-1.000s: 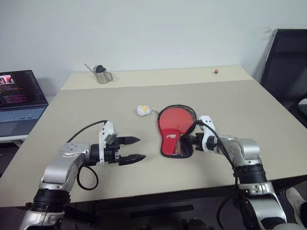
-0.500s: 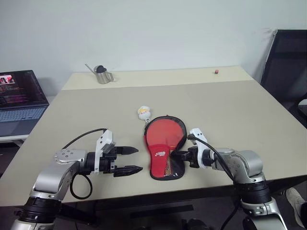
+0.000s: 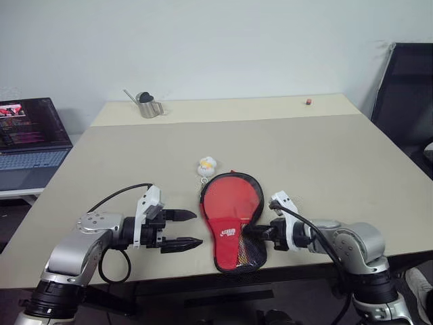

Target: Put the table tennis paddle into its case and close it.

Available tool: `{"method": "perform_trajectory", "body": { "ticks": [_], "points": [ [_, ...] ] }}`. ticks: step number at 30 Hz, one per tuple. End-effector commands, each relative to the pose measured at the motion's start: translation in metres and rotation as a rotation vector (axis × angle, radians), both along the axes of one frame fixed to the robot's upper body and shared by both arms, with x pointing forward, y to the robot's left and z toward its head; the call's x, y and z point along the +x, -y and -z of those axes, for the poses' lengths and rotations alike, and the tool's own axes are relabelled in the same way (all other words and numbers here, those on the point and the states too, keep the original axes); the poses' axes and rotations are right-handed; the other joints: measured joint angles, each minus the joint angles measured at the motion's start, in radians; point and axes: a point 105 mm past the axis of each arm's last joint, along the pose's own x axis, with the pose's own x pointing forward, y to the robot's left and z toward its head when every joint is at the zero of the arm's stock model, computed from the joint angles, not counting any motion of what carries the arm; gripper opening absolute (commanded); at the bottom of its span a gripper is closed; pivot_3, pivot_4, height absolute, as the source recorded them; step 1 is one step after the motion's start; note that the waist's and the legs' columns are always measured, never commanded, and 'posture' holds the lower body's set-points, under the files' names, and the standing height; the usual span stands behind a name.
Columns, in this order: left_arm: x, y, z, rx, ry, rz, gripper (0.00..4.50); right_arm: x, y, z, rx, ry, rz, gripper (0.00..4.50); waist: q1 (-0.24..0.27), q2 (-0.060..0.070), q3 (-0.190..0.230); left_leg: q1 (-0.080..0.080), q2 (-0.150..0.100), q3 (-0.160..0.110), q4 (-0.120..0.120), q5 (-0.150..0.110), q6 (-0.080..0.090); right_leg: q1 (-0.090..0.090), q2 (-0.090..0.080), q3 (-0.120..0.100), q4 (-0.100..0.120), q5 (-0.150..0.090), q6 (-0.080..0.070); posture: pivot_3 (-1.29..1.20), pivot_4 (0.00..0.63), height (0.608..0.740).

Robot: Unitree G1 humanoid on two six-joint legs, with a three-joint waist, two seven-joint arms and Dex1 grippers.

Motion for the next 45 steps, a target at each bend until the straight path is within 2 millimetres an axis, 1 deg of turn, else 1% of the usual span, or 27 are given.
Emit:
{"method": "perform_trajectory", "body": {
  "ticks": [1,5,9,11,13,17,22,25,26,27,29,32,34,35,37,39,43,45],
  "points": [
    [0.000,0.003,-0.009,0.008,0.036,0.034,4.38,-0.009,-0.005,-0.003,0.020,-0.005,-0.026,0.02,0.005,0.000,0.000,0.000,0.000,0.000,0.000,0.000,0.000,0.000,0.000,0.000,0.000,0.000,0.000,0.00,0.150,0.740],
    [0.001,0.005,-0.009,0.008,0.038,0.038,4.38,-0.008,-0.004,0.000,0.017,-0.008,-0.001,0.02,0.009,0.000,0.000,0.000,0.000,0.000,0.000,0.000,0.000,0.000,0.000,0.000,0.000,0.000,0.000,0.00,0.150,0.740],
    [0.001,0.006,-0.009,0.009,0.040,0.041,4.38,-0.001,0.004,0.005,-0.010,-0.015,0.081,0.02,0.008,0.000,0.000,0.000,0.000,0.000,0.000,0.000,0.000,0.000,0.000,0.000,0.000,0.000,0.000,0.00,0.150,0.740],
    [0.001,0.006,-0.009,0.008,0.040,0.041,4.38,-0.001,0.007,0.006,-0.013,-0.023,0.105,0.02,0.009,0.000,0.000,0.000,0.000,0.000,0.000,0.000,0.000,0.000,0.000,0.000,0.000,0.000,0.000,0.00,0.150,0.740],
    [0.001,0.006,-0.008,0.008,0.041,0.037,4.38,-0.003,0.014,0.009,-0.028,-0.032,0.146,0.02,0.010,0.000,0.000,0.001,0.000,0.000,0.000,0.000,0.000,0.001,0.000,0.000,0.000,0.000,0.000,0.00,0.150,0.740],
    [0.000,0.005,-0.007,0.007,0.043,0.029,4.38,-0.006,0.027,0.010,-0.052,-0.040,0.203,1.19,0.019,0.000,0.000,0.001,0.000,0.000,0.000,0.000,0.000,0.002,0.000,-0.001,0.000,0.000,0.000,0.00,0.150,0.740],
    [-0.001,0.006,-0.006,0.004,0.042,0.025,4.38,-0.011,0.040,0.003,-0.073,-0.019,0.231,2.88,0.031,0.000,0.000,0.003,0.000,-0.001,0.000,0.000,0.000,0.005,0.000,-0.002,-0.002,0.000,0.000,0.00,0.150,0.740],
    [-0.001,0.007,-0.005,0.000,0.042,0.026,4.38,-0.014,0.044,-0.002,-0.078,-0.005,0.228,3.84,0.038,0.001,0.000,0.008,0.000,-0.002,0.000,0.000,0.000,0.011,0.000,-0.004,-0.005,0.000,0.000,0.00,0.150,0.740],
    [-0.001,0.008,-0.005,-0.001,0.042,0.027,4.38,-0.014,0.045,-0.004,-0.080,0.003,0.224,4.24,0.038,0.001,0.000,0.009,0.000,-0.003,0.000,0.000,0.000,0.014,0.000,-0.005,-0.006,0.000,0.001,0.00,0.150,0.740],
    [-0.001,0.008,-0.005,-0.002,0.042,0.028,4.38,-0.015,0.046,-0.006,-0.079,0.010,0.219,4.48,0.038,0.001,0.000,0.010,0.000,-0.003,0.000,0.000,0.000,0.015,0.000,-0.005,-0.007,-0.001,0.001,0.00,0.150,0.740],
    [-0.001,0.009,-0.005,-0.005,0.041,0.030,4.38,-0.016,0.047,-0.014,-0.071,0.039,0.189,4.48,0.038,0.001,0.000,0.010,0.000,-0.003,0.000,0.000,0.000,0.015,0.000,-0.005,-0.007,-0.002,0.004,0.00,0.150,0.740],
    [-0.001,0.009,-0.005,-0.009,0.043,0.029,4.38,-0.023,0.048,-0.027,-0.043,0.087,0.115,4.48,0.037,0.002,0.001,0.009,0.000,-0.003,0.000,0.000,0.000,0.014,0.000,-0.005,-0.007,-0.002,0.003,0.00,0.150,0.740],
    [-0.001,0.009,-0.005,-0.011,0.043,0.027,4.38,-0.023,0.048,-0.035,-0.020,0.121,0.097,4.48,0.035,0.002,0.001,0.010,0.001,-0.003,-0.002,0.000,0.000,0.014,0.000,-0.005,-0.007,-0.002,0.003,0.00,0.150,0.740],
    [-0.001,0.009,-0.005,-0.013,0.044,0.025,4.38,-0.020,0.045,-0.043,0.003,0.167,0.085,4.48,0.032,0.002,0.001,0.010,0.001,-0.003,-0.003,0.000,0.000,0.014,0.000,-0.005,-0.007,-0.002,0.003,0.00,0.150,0.740],
    [0.000,0.009,-0.006,-0.019,0.048,0.019,4.38,-0.009,0.038,-0.068,0.054,0.306,0.061,4.48,0.027,0.002,0.001,0.011,0.001,-0.001,-0.006,0.000,0.000,0.013,0.000,-0.004,-0.007,-0.002,0.002,0.00,0.150,0.740],
    [0.001,0.009,-0.006,-0.025,0.053,0.011,4.38,-0.001,0.031,-0.086,0.088,0.402,0.044,4.48,0.025,0.003,0.002,0.013,0.001,0.001,-0.008,0.000,0.001,0.012,0.000,-0.001,-0.007,-0.003,0.003,0.00,0.150,0.740],
    [0.005,0.009,-0.008,-0.036,0.065,-0.015,4.38,0.008,0.019,-0.104,0.152,0.486,0.011,4.48,0.030,0.002,0.002,0.013,0.002,-0.001,-0.012,0.000,0.000,0.012,0.000,-0.003,-0.008,-0.001,0.000,0.00,0.150,0.740],
    [0.009,0.008,-0.011,-0.049,0.075,-0.050,4.38,0.012,0.007,-0.104,0.109,0.544,-0.053,4.48,0.030,0.003,0.002,0.012,0.001,-0.001,-0.013,0.000,0.000,0.012,0.000,-0.004,-0.011,-0.001,0.000,0.00,0.150,0.740]
  ]
}}
